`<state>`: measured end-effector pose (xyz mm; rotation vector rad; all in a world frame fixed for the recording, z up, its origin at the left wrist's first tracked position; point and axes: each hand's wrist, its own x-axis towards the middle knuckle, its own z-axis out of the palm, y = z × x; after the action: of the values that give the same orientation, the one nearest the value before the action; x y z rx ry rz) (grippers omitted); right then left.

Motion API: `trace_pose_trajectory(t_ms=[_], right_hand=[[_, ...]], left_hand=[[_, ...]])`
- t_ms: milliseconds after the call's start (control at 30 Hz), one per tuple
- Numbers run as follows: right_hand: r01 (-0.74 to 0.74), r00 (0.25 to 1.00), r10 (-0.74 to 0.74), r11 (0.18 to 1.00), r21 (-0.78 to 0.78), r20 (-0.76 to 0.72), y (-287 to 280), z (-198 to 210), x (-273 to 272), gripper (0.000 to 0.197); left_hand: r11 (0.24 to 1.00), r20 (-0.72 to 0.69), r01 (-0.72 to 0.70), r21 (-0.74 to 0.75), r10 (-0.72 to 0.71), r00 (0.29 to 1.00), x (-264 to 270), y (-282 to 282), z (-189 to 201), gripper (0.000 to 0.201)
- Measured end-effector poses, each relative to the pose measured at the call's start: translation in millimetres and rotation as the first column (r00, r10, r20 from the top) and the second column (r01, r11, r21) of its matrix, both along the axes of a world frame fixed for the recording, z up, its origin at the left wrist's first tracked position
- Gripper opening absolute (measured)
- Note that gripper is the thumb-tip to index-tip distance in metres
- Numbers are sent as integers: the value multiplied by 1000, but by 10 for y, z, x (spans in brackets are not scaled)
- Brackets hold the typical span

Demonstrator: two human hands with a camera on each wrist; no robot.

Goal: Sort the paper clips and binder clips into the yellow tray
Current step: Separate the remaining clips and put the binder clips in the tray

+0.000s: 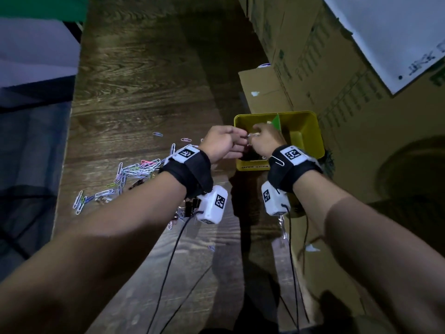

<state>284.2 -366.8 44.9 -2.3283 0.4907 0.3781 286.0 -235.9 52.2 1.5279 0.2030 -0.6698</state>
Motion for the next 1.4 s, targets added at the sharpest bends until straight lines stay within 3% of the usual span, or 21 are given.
trace_pose_trajectory(t_ms=[100, 167, 267, 333, 433, 500, 567, 633, 700, 867, 967, 1100, 1200, 1300, 1400], right_hand=[[-66, 994, 64, 998, 19, 84, 214, 23, -119, 39], [-141, 975, 139, 990, -2, 171, 432, 51, -272, 29], [-271, 936, 258, 962, 23, 238, 883, 84, -621, 20], [-339, 891, 327, 940, -17, 316, 1222, 70, -882, 16], [-410, 838, 378, 912, -3, 393, 1669, -17, -1225, 13], [-543, 808, 524, 840, -7, 269, 1936, -158, -1425, 18], [-657, 743, 651, 753, -14, 154, 2194, -321, -1576, 29], [-716, 684, 720, 693, -85, 113, 2396, -459, -1655, 41], [-727, 658, 750, 654, -209, 61, 2514, -535, -1656, 50], [-707, 619, 786, 556, -438, -2, 2607, -650, -1555, 57], [-690, 640, 767, 545, -475, -49, 2596, -728, -1517, 58], [-652, 703, 703, 575, -495, -108, 2556, -745, -1517, 59], [-651, 707, 702, 598, -467, -86, 2620, -661, -1556, 70], [-726, 598, 801, 559, -399, 34, 2824, -594, -1634, 69], [-850, 414, 909, 408, -334, 59, 3104, -598, -1739, 64]], left_hand=[[998, 67, 38, 58, -42, 997, -152, 409, 95, 17], [976, 120, 125, 180, -147, 982, -253, 758, 85, 19], [876, 159, 270, 401, -357, 921, -444, 1372, 56, 27], [760, 162, 337, 556, -496, 853, -601, 1803, 49, 27], [507, 86, 345, 790, -649, 756, -913, 2431, -7, 18], [318, -14, 352, 880, -724, 689, -1185, 2719, -73, 8], [246, -78, 379, 892, -743, 665, -1467, 2879, -261, 27], [239, -109, 397, 886, -726, 679, -1715, 2939, -487, 49], [217, -105, 373, 902, -729, 677, -1888, 2947, -693, 58], [192, -39, 278, 941, -756, 654, -2043, 2902, -851, 45], [297, 74, 234, 926, -749, 658, -2013, 2932, -837, 39], [537, 281, 146, 831, -632, 722, -1742, 3054, -665, 32], [577, 346, 20, 816, -517, 783, -1356, 3248, -585, 32], [503, 291, -25, 864, -458, 840, -956, 3471, -589, 36], [471, 267, -49, 881, -408, 873, -672, 3659, -691, 37]])
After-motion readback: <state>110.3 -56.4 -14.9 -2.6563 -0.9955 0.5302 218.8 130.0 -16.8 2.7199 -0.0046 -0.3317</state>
